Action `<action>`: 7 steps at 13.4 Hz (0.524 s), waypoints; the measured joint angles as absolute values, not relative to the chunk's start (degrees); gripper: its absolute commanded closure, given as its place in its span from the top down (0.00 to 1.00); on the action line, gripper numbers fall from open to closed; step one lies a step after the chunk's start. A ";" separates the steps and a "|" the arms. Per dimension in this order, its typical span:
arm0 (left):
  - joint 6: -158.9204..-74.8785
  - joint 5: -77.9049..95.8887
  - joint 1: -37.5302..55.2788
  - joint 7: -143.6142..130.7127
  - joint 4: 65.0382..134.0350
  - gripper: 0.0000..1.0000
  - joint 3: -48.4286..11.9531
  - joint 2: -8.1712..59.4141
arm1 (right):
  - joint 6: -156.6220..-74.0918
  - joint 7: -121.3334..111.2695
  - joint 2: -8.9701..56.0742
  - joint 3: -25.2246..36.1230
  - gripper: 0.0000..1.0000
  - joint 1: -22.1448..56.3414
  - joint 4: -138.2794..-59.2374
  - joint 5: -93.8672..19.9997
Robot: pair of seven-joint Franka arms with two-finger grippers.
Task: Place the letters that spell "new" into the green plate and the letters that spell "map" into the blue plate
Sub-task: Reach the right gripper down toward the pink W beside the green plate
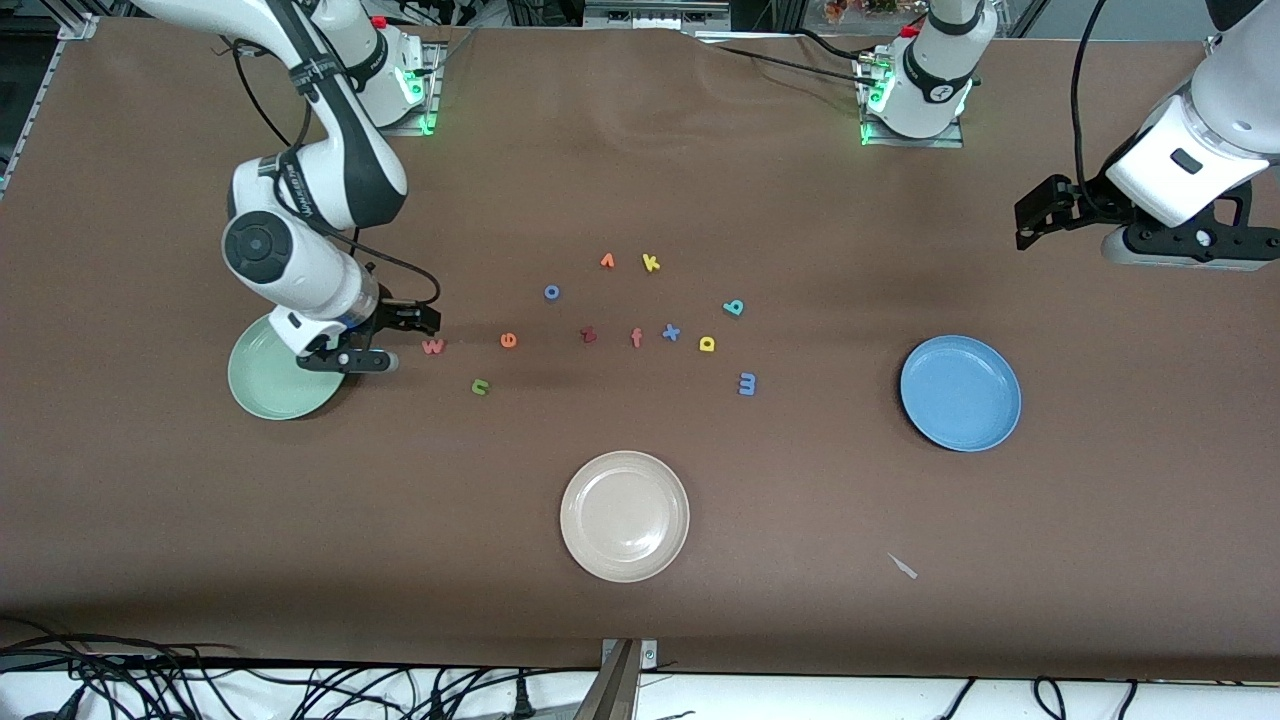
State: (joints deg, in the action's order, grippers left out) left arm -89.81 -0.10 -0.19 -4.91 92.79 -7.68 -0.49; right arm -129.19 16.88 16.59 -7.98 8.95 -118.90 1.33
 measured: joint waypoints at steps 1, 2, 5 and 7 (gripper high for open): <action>-89.81 -0.10 -0.19 -4.91 92.79 1.00 -7.68 -0.49 | -129.85 16.61 17.28 -7.97 1.00 9.02 -119.10 3.07; -89.81 -0.10 -0.19 -4.91 92.79 1.00 -7.68 -0.49 | -130.26 15.37 17.96 -7.96 1.00 9.01 -119.20 4.25; -89.81 -0.10 -0.19 -4.91 92.79 1.00 -7.68 -0.49 | -130.64 5.62 19.44 -7.90 1.00 8.99 -119.22 4.91; -89.81 -0.10 -0.19 -4.91 92.79 1.00 -7.68 -0.49 | -130.64 -2.55 20.02 -7.89 1.00 8.99 -119.24 4.92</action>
State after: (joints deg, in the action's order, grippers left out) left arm -89.81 -0.10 -0.19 -4.91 92.79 -7.68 -0.49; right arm -130.64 -2.55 20.02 -7.89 8.99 -119.24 4.92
